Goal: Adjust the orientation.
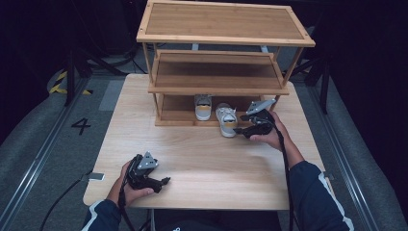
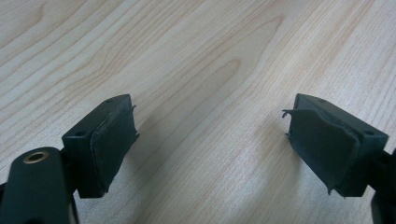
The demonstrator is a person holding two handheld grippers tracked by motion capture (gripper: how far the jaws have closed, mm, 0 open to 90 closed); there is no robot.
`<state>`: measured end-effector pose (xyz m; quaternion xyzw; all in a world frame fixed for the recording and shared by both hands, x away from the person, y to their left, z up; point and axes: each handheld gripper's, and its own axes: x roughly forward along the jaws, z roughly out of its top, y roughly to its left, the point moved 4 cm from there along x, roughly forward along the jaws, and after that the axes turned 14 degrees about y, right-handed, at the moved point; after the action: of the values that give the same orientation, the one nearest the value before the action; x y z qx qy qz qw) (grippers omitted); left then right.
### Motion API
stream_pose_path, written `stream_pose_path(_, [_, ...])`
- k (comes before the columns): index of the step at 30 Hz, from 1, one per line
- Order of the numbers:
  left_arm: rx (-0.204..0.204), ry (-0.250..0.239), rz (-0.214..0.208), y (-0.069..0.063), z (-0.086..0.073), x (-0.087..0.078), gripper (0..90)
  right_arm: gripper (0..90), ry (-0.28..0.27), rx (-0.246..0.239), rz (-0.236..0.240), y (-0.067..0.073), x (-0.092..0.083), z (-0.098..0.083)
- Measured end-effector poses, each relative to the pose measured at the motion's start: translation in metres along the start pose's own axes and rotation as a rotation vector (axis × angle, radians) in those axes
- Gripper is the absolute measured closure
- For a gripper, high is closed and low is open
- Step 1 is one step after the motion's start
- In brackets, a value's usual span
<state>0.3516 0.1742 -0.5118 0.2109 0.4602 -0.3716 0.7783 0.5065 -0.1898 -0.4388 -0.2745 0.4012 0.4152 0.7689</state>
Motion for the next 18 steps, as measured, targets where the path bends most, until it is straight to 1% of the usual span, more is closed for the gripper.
stream_pose_path(1, [0.000, 0.000, 0.000, 0.000, 0.000, 0.000, 15.4, 32.9, 0.006, 0.019, -0.003, 0.000, 0.004, -0.001])
stream_pose_path(3, [0.000, 0.000, 0.000, 0.000, 0.000, 0.000, 15.4, 30.7, 0.019, 0.037, -0.019, 0.000, 0.011, -0.003])
stream_pose_path(4, [0.000, 0.000, 0.000, 0.000, 0.000, 0.000, 15.3, 28.7, 0.028, 0.053, -0.014, 0.000, 0.015, -0.003])
stream_pose_path(6, [0.000, 0.000, 0.000, 0.000, 0.000, 0.000, 15.4, 28.2, 0.031, 0.080, 0.017, -0.001, 0.020, -0.004])
stream_pose_path(8, [0.000, 0.000, 0.000, 0.000, 0.000, 0.000, 15.4, 27.6, 0.039, 0.094, 0.017, -0.002, 0.027, -0.005])
stream_pose_path(10, [-0.001, 0.000, 0.000, 0.000, 0.000, 0.000, 15.4, 27.6, 0.046, 0.101, 0.017, -0.003, 0.029, -0.005])
stream_pose_path(11, [0.000, 0.000, 0.000, 0.000, 0.000, 0.000, 15.3, 27.0, 0.055, 0.108, 0.023, -0.003, 0.034, -0.005])
stream_pose_path(12, [0.000, 0.000, 0.000, 0.000, 0.000, 0.000, 15.3, 27.0, 0.055, 0.108, 0.023, -0.003, 0.034, -0.005])
stream_pose_path(13, [0.000, 0.000, 0.000, 0.000, 0.000, 0.000, 15.4, 26.7, 0.041, 0.120, 0.044, -0.003, 0.038, -0.004])
stream_pose_path(14, [0.000, 0.000, 0.000, 0.000, 0.000, 0.000, 15.3, 26.7, 0.041, 0.120, 0.044, -0.003, 0.038, -0.004])
stream_pose_path(15, [0.000, 0.000, 0.000, 0.000, 0.000, 0.000, 15.3, 26.3, 0.043, 0.116, 0.043, -0.003, 0.039, -0.003])
stream_pose_path(16, [0.000, 0.000, 0.000, 0.000, 0.000, 0.000, 15.4, 27.1, 0.041, 0.110, 0.032, -0.004, 0.040, -0.002])
stream_pose_path(18, [0.000, 0.000, 0.000, 0.000, 0.000, 0.000, 15.3, 31.8, 0.027, 0.124, 0.017, -0.007, 0.040, 0.001])
